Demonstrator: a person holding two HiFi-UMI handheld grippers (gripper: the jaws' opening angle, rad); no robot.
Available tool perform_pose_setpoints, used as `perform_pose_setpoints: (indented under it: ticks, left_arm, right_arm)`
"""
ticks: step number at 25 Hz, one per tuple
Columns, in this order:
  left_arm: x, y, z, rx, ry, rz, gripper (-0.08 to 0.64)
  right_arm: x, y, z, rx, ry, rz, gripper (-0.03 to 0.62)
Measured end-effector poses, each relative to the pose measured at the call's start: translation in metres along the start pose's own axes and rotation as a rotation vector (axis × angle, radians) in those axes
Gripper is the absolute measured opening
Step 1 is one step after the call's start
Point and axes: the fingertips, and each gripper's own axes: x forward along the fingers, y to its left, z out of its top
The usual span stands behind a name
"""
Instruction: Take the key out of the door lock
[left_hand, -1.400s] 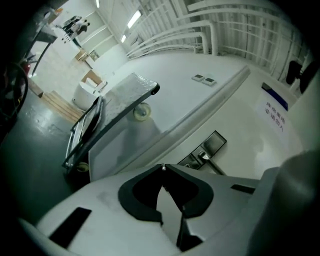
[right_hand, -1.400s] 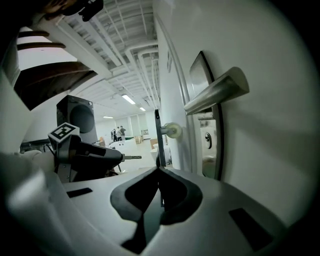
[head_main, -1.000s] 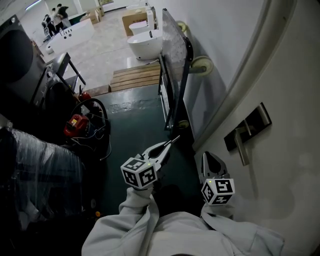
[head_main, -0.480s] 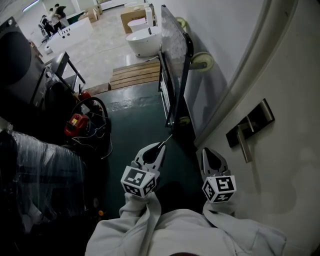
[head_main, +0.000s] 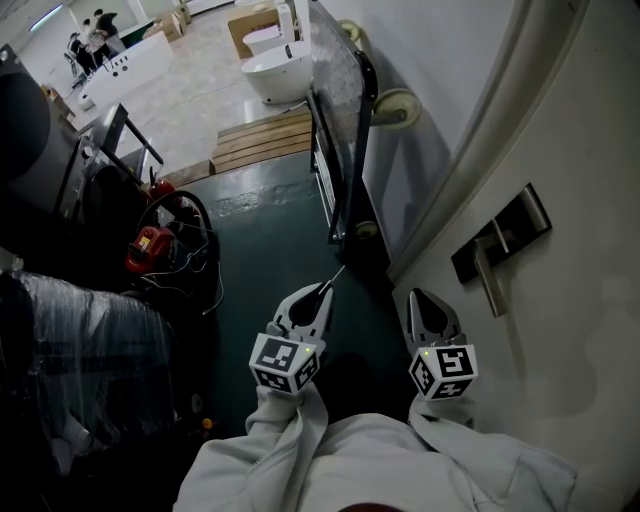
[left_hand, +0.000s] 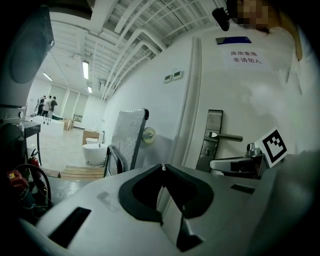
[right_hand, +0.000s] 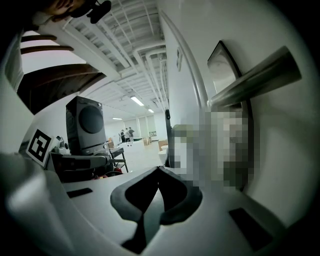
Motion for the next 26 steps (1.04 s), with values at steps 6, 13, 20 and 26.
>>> perform_pose_setpoints:
  ticks: [6,13,20,26]
  left_arm:
    - [0.0048,-0.0002,-0.0027,-0.027,0.002,-0.01,0.028]
    - [0.0082,0.0026,-0.0039,-0.056,0.003,-0.013,0.028]
    - [0.0082,0.0039,-0.0025,-0.066,-0.004,-0.009,0.028]
    - [0.0062,0.0047,-0.0016,-0.07,-0.005,-0.014,0.028]
  right_arm:
    - [0.0011,-0.0047,0.0018,0.001,-0.003,-0.013,0.051]
    - [0.0044,-0.005,0.0043,0.001,0.001,-0.015,0.051]
    - [0.0037,-0.0046,0.0059,-0.002,0.003,-0.015,0.051]
    - [0.0024,-0.0001,0.0054,0.002,0.006,-0.012,0.051]
